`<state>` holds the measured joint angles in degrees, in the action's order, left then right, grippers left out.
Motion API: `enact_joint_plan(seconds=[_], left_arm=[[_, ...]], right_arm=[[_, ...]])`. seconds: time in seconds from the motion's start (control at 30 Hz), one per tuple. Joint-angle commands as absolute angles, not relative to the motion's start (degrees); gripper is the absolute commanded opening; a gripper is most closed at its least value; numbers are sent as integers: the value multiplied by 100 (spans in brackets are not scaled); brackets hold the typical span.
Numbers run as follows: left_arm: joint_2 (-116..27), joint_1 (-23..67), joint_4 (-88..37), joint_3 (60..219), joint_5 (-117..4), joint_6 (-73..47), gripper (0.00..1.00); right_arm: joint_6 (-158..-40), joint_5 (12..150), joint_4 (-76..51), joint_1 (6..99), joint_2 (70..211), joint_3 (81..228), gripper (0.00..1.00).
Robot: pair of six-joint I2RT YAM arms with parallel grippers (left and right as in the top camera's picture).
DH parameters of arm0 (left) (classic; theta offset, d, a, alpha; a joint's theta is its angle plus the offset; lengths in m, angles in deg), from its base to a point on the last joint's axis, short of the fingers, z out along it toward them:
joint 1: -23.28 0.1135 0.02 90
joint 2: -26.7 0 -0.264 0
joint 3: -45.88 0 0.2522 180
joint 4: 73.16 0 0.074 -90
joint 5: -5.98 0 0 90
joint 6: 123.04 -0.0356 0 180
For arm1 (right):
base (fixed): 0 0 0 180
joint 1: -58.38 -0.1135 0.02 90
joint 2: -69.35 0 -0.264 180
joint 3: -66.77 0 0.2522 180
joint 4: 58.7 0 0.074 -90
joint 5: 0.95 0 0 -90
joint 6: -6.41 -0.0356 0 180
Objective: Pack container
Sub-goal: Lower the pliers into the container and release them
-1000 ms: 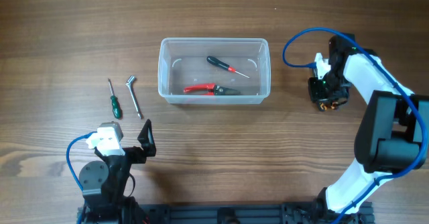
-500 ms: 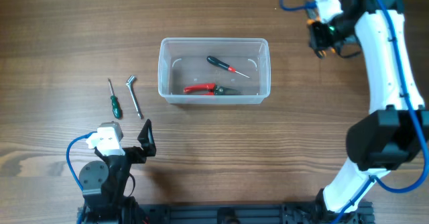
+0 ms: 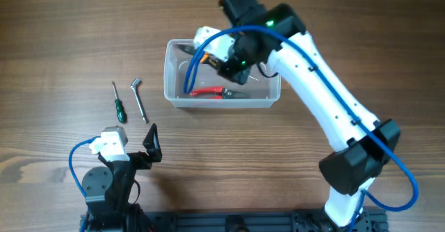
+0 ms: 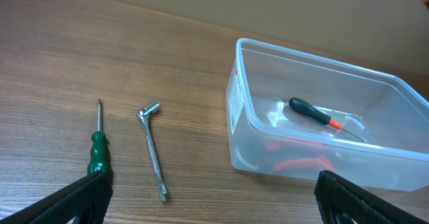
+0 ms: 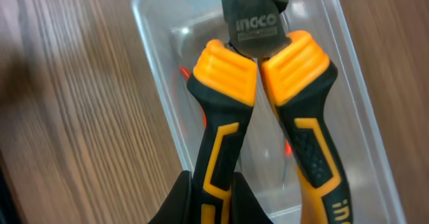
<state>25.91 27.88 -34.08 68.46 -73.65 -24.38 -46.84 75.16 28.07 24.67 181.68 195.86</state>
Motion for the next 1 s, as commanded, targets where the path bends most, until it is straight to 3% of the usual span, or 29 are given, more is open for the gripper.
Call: enact_joint_plan(seconds=[0.0,0.43,0.97], left_arm=[[2632,2755,-3418,6811,-7358,-2527,100],[2632,2755,-3418,6811,-7358,-2527,100],[2632,2755,-3418,6811,-7358,-2527,100]], right_arm=[[-4481,7610,2486,2412,18168,19330,4],[-4686,7899,2212,2504,19584,19085,4],[-5228,8183,1968,2810,20046,19064,4]])
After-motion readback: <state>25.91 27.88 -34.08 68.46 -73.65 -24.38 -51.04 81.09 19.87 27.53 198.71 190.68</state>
